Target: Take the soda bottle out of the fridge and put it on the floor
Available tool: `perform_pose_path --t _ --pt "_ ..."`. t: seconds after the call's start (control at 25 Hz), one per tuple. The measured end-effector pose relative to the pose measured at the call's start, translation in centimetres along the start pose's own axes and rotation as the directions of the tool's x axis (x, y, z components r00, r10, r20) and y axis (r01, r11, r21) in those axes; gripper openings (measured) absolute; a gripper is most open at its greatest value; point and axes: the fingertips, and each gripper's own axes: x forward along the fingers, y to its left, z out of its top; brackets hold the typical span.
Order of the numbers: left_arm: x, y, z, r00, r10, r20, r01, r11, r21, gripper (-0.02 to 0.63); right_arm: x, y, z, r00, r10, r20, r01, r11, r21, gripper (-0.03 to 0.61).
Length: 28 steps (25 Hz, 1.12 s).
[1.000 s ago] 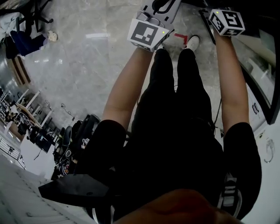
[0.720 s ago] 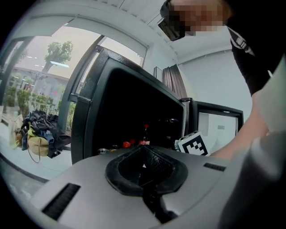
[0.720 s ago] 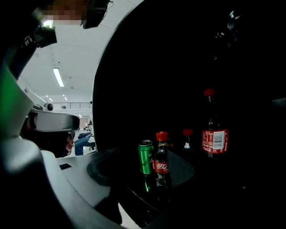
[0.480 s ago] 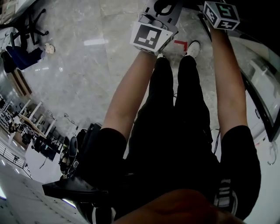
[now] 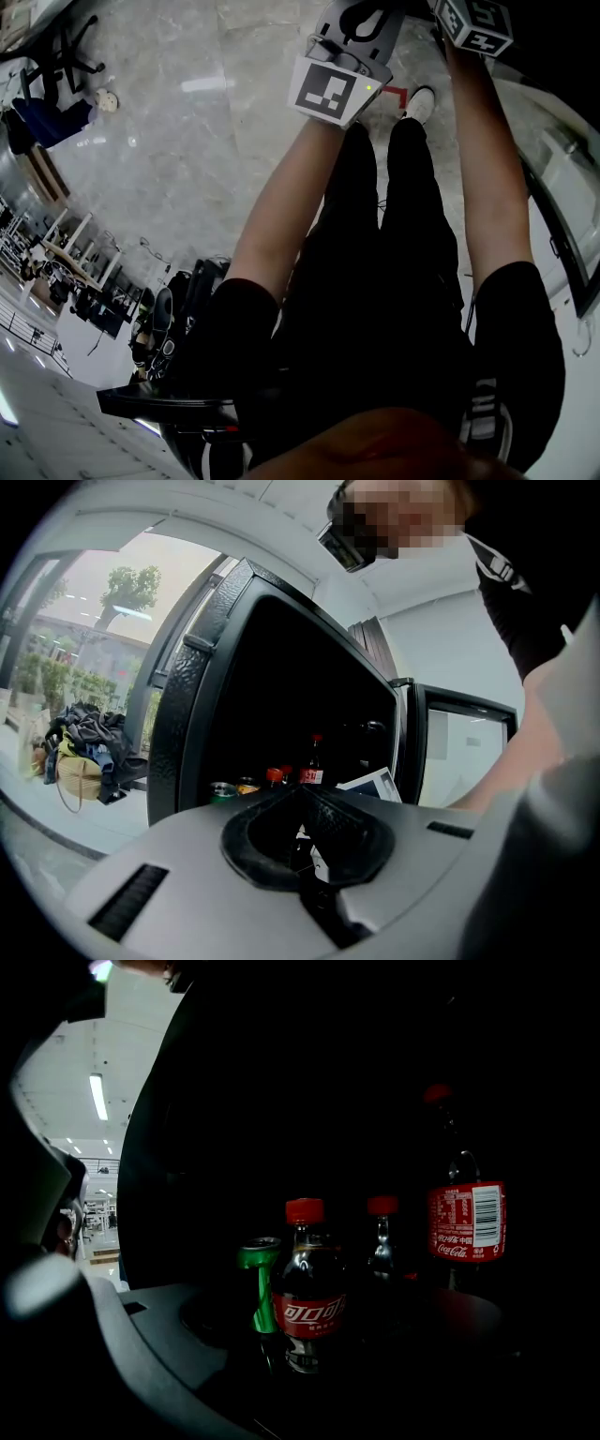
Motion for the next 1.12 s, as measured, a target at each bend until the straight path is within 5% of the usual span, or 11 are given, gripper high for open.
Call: perform_pose_path --t 0.68,1.12 --pt "-1.3 0.6 0.0 0.999 0.033 0.003 -0.033 0.999 0.007 0.002 -0.6 0.3 -0.4 1.000 0.028 -0.001 -0.028 1.000 0.007 0.287" --pt "-4.0 -0.4 3.4 1.000 0.011 0.027 -0.012 0.999 0.041 0.002 -6.2 4.7 5.7 0.995 0.057 0.082 -0.057 0.998 -0.003 0.285"
